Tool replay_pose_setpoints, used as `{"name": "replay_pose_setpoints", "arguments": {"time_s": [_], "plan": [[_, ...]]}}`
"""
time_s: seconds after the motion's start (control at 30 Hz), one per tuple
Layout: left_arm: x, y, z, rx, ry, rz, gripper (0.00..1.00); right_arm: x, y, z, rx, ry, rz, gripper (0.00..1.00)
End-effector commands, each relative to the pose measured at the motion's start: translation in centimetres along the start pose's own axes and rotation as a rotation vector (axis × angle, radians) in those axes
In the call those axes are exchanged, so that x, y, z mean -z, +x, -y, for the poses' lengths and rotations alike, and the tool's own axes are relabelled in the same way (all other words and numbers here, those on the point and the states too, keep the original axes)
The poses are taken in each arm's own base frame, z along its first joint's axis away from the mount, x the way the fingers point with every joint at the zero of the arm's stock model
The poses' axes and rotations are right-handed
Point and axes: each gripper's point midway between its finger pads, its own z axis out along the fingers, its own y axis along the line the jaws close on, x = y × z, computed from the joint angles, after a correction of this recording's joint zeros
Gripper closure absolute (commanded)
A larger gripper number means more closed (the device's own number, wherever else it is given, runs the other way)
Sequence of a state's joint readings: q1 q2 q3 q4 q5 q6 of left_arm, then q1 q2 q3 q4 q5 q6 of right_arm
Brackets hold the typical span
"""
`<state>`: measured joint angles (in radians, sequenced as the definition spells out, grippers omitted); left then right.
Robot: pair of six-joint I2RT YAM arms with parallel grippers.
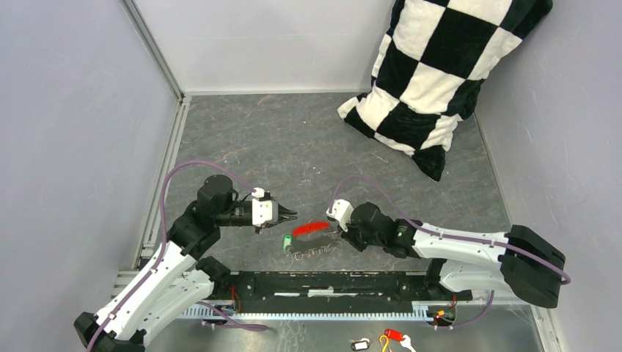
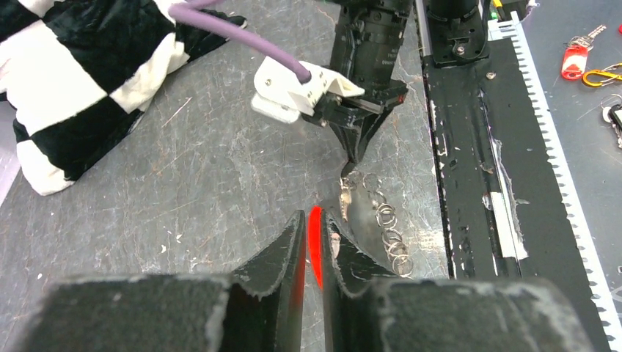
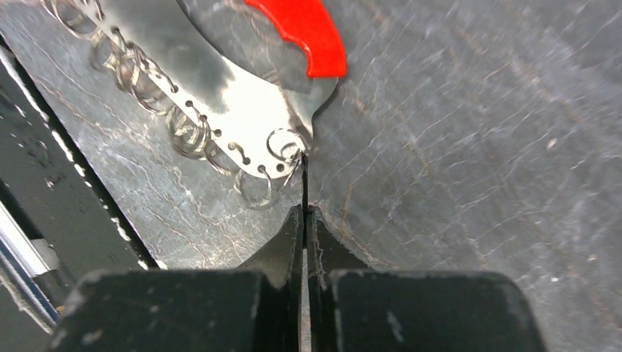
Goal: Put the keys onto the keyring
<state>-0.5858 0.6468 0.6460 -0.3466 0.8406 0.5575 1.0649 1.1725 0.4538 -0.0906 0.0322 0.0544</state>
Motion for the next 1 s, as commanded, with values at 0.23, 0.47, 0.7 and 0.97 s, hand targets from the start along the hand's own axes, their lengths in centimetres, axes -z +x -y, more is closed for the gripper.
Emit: {"name": "replay_pose_setpoints", "arguments": {"time_s": [0.23,0.47,0.7,0.97], "plan": [[0.1,-1.6,0.6,-0.002,0.034,0.048,0.81,5.8,-12.8,-1.3,0.223,-0.003,0.273,0.99],[-0.1,-2.4,1.3,-0.028,0.094,0.086,0.68,9.4,-18.1,-4.2,0.353,-0.078,0.375,0.99],[-0.4,-3.5,0.5,-0.034,0.099,0.104,0.53,9.9,-20.0,-6.5,0.457,-0.133,0.343,0.99],[0.0,-3.4,2.0,-0.015,0.180,0.092,0.51,10.0,-20.7,-7.0,0.495,-0.138,0.317,0.99]]}}
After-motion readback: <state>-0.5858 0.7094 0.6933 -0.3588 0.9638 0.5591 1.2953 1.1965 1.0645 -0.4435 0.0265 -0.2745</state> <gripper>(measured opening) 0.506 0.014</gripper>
